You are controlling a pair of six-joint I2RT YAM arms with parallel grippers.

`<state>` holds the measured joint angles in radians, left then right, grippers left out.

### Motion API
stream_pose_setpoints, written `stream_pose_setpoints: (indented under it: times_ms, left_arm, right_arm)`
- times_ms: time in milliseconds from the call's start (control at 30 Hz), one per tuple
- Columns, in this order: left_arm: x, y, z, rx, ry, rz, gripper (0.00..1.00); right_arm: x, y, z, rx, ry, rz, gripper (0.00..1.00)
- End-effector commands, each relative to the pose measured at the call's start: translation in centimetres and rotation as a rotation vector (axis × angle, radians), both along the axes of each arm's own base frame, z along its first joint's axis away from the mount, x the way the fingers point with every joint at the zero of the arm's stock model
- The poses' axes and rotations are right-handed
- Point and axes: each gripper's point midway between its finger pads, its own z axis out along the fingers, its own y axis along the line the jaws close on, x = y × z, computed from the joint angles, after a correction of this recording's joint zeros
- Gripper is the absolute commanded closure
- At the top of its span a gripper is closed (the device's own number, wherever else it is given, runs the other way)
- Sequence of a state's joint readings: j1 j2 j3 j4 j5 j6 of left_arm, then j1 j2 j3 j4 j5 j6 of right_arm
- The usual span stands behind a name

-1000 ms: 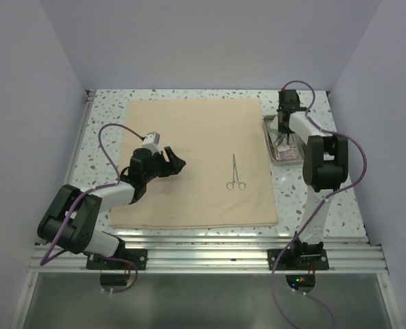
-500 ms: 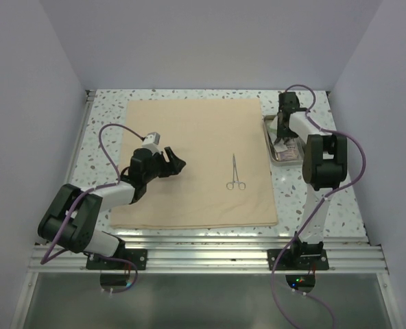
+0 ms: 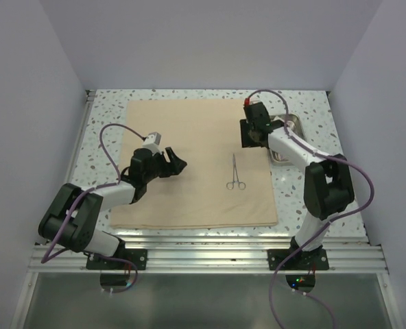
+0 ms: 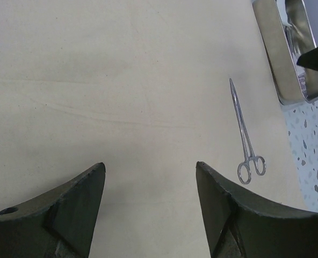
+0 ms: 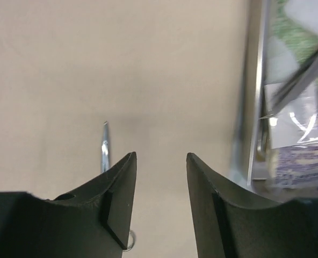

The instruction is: Prepare the surgical pack

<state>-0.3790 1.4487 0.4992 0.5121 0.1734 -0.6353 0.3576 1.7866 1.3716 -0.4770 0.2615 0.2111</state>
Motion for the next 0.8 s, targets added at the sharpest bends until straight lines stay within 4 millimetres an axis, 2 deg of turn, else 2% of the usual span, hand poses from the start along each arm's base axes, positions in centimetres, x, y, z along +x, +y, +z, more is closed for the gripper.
stream_pose_setpoints:
  times_ms: [0, 33, 133, 167, 300, 433, 533, 567, 633, 667, 700, 767]
  left_arm:
    - [0.5, -1.2, 1.1, -0.040, -0.041, -0.045, 0.28]
    - [0.4, -1.8, 0.9, -0.045, -0.035, -0.077, 0.28]
    - [0.3, -4.1, 1.3, -0.057, -0.046, -0.156, 0.27]
    - [-0.4, -5.4, 0.7, -0.054, -0.030, -0.211, 0.28]
    - [-1.4, -8.5, 0.4, -0.047, -0.029, -0.314, 0.29]
    - [-2.4, -11.7, -0.3, -0.050, -0.009, -0.424, 0.32]
    - [-3.4, -14.2, 0.2, -0.056, -0.023, -0.503, 0.35]
    - [-4.1, -15.0, -0.4, -0.041, -0.012, -0.532, 0.37]
    - [-4.3, -16.3, -0.1, -0.041, -0.020, -0.564, 0.39]
    - [-4.7, -16.7, -0.9, -0.037, 0.002, -0.587, 0.44]
    - [-4.8, -17.5, -0.6, -0.049, -0.004, -0.611, 0.49]
    - [-5.4, -18.2, -1.9, -0.048, 0.038, -0.638, 0.56]
  right_arm:
    - [-2.6, 2.7, -1.2, 0.127, 0.051, 0.012, 0.53]
    - [-3.3, 3.8, -1.4, 0.130, 0.058, 0.033, 0.51]
    - [-5.0, 4.9, -3.1, 0.183, 0.108, 0.029, 0.45]
    - [-5.6, 4.9, -3.8, 0.194, 0.128, 0.020, 0.43]
    - [-7.2, 5.3, -4.8, 0.246, 0.159, 0.030, 0.39]
    - [-8.9, 5.1, -4.8, 0.276, 0.168, 0.028, 0.37]
    - [-10.4, 4.6, -4.2, 0.292, 0.167, 0.024, 0.36]
    - [-10.8, 4.6, -4.1, 0.305, 0.167, 0.016, 0.36]
    - [-12.0, 4.9, -3.9, 0.346, 0.181, 0.022, 0.35]
    - [-12.1, 4.9, -3.8, 0.356, 0.178, 0.018, 0.35]
    - [-12.5, 5.0, -4.0, 0.368, 0.186, 0.021, 0.35]
    - [-12.9, 5.1, -4.4, 0.382, 0.197, 0.018, 0.37]
